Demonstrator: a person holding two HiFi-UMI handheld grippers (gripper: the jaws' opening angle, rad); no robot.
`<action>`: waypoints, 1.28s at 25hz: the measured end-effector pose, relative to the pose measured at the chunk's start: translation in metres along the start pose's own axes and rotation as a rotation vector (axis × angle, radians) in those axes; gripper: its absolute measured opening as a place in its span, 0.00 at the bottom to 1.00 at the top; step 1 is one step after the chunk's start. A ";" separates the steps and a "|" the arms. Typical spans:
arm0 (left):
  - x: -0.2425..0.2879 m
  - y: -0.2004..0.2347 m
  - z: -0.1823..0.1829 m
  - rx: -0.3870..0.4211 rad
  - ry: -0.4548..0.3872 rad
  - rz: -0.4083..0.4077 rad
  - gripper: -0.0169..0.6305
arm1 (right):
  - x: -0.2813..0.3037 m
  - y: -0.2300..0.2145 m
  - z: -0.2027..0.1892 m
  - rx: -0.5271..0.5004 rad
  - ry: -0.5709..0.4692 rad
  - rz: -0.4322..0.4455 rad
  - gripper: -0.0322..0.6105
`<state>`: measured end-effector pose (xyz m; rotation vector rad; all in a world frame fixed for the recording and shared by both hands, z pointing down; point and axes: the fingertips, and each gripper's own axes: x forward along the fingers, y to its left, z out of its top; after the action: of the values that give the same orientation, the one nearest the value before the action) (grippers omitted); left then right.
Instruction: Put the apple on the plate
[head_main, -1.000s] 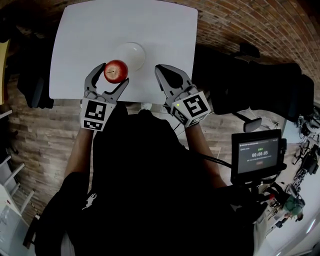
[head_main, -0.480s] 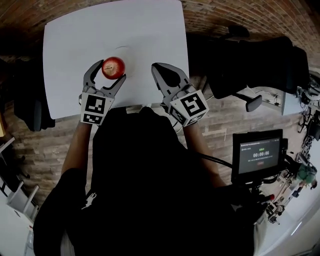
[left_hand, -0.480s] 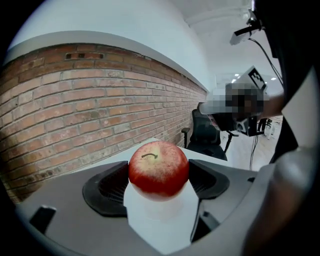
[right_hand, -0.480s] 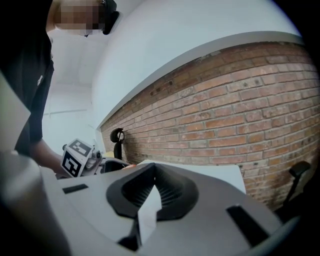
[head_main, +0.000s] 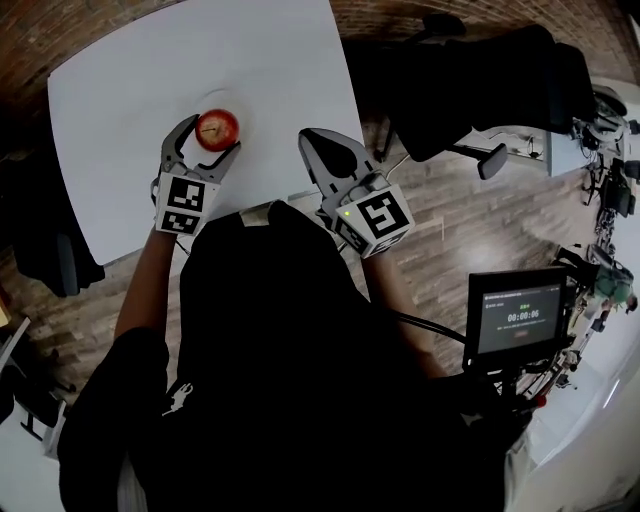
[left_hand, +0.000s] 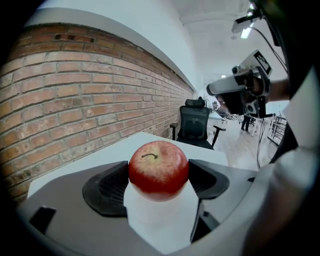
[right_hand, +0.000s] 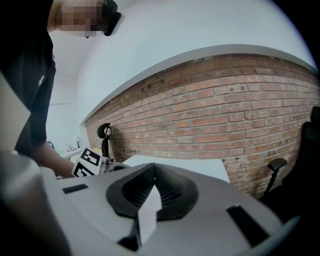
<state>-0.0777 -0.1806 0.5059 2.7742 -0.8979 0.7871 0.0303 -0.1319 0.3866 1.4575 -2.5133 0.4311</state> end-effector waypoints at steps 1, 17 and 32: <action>0.008 -0.001 -0.001 0.002 0.002 -0.013 0.62 | -0.002 -0.004 -0.002 0.004 0.006 -0.013 0.05; 0.094 -0.012 -0.028 0.087 0.036 -0.116 0.62 | -0.026 -0.037 -0.027 0.053 0.067 -0.170 0.05; 0.120 -0.025 -0.051 0.112 0.074 -0.113 0.62 | -0.043 -0.041 -0.041 0.071 0.100 -0.198 0.05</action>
<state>-0.0036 -0.2083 0.6125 2.8395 -0.6974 0.9417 0.0887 -0.1016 0.4176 1.6489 -2.2710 0.5479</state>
